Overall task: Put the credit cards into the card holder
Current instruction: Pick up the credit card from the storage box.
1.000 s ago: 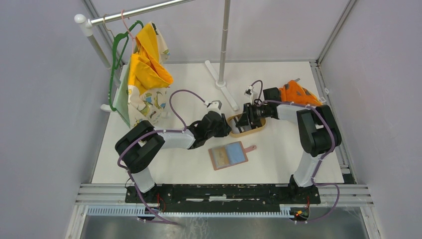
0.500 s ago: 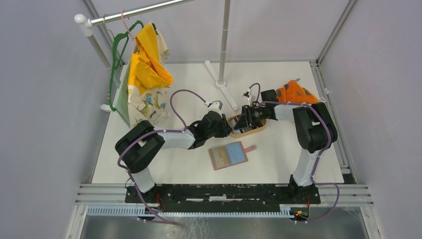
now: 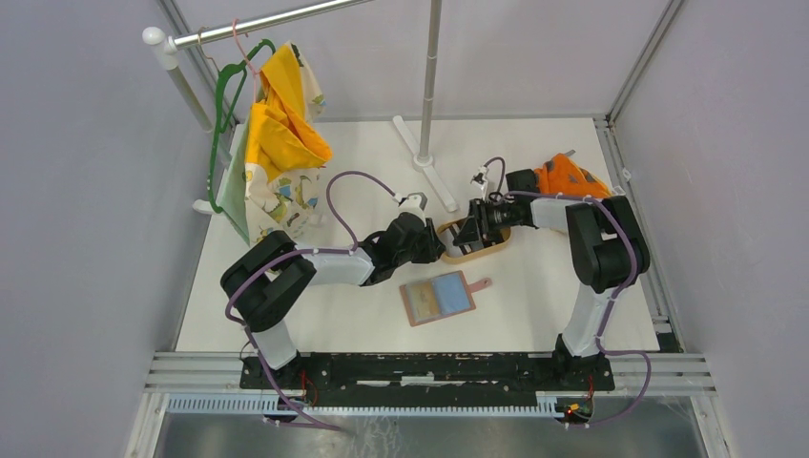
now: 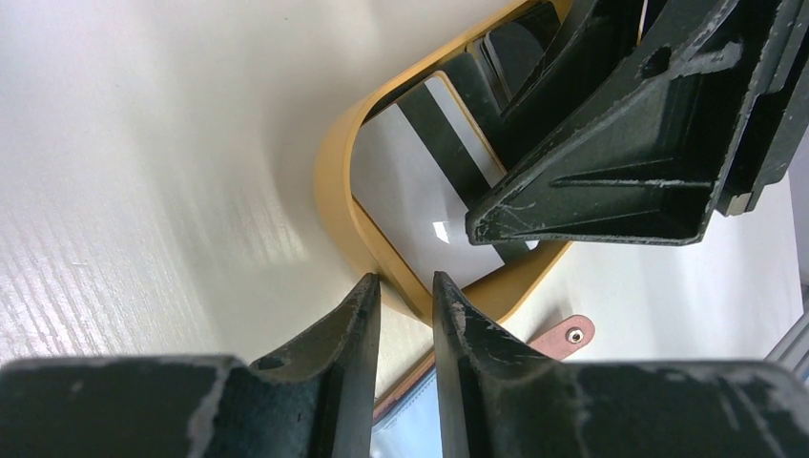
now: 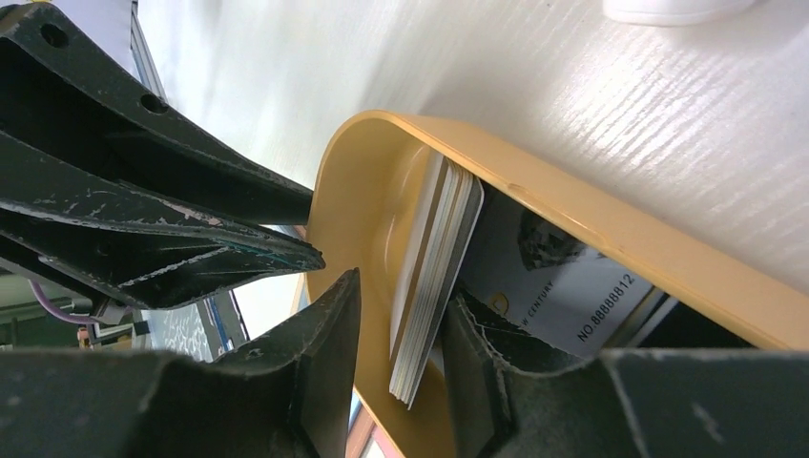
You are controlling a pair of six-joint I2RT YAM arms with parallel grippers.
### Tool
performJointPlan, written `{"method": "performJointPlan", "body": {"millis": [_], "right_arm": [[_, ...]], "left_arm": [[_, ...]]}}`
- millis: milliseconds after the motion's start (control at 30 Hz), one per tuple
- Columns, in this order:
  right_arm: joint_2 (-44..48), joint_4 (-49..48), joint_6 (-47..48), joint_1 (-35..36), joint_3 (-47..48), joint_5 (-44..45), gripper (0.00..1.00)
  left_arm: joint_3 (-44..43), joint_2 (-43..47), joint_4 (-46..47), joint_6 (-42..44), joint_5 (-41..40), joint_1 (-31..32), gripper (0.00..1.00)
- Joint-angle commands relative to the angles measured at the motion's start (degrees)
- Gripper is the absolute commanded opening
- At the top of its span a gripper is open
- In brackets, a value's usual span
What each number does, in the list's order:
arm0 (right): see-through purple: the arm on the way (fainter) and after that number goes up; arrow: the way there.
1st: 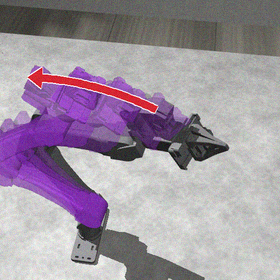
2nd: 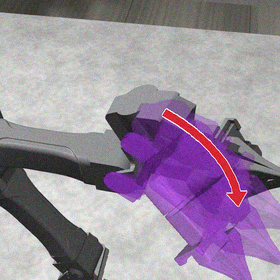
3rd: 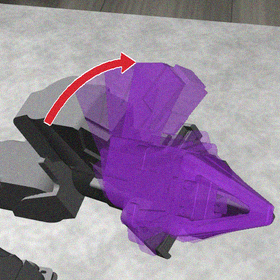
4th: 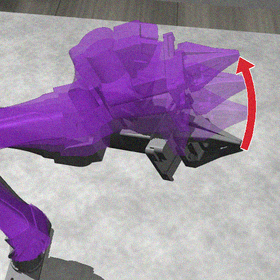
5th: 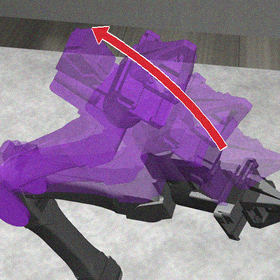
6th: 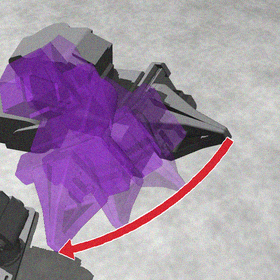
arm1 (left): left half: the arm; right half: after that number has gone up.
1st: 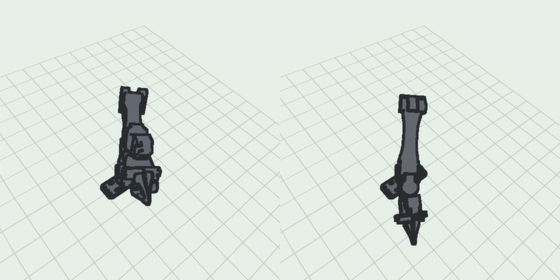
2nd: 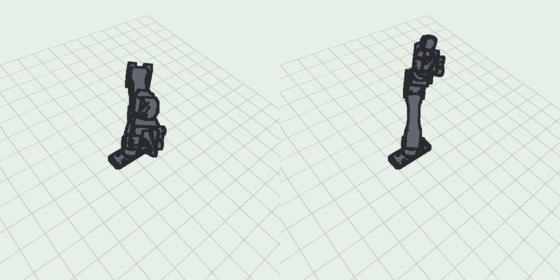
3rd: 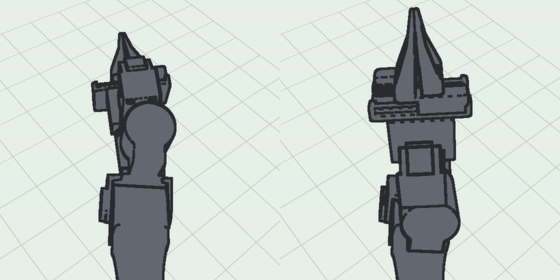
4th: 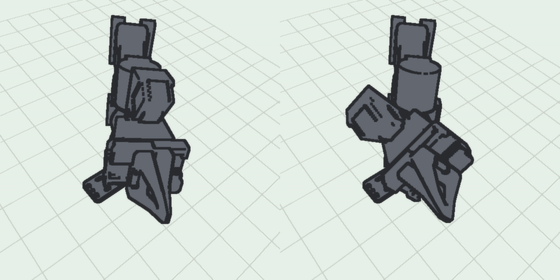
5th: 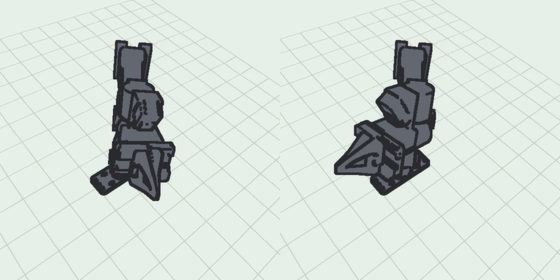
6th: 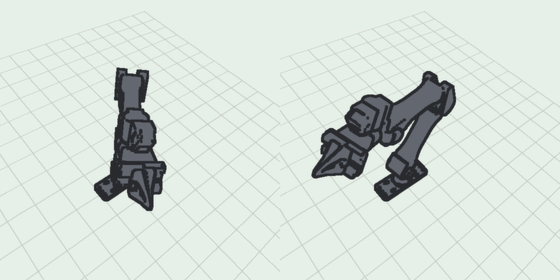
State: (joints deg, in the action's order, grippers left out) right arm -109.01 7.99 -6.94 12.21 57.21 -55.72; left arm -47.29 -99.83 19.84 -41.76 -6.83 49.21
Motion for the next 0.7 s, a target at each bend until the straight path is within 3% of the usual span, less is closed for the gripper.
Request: {"method": "performJointPlan", "body": {"millis": [0, 433, 667], "right_arm": [[3.1, -0.3, 0.6, -1.1, 2.2, -2.6, 0.40], [3.8, -0.5, 0.1, -3.6, 1.8, -4.0, 0.39], [3.3, -0.6, -0.1, -4.9, 1.3, -2.2, 0.31]], "left_arm": [[-1.0, 2.0, 3.4, 2.8, 0.8, -0.1, 0.34], [-0.5, 3.8, 2.8, 3.3, 0.8, 0.0, 0.37], [0.0, 6.1, 2.3, 3.7, 1.1, 0.0, 0.39]]}}
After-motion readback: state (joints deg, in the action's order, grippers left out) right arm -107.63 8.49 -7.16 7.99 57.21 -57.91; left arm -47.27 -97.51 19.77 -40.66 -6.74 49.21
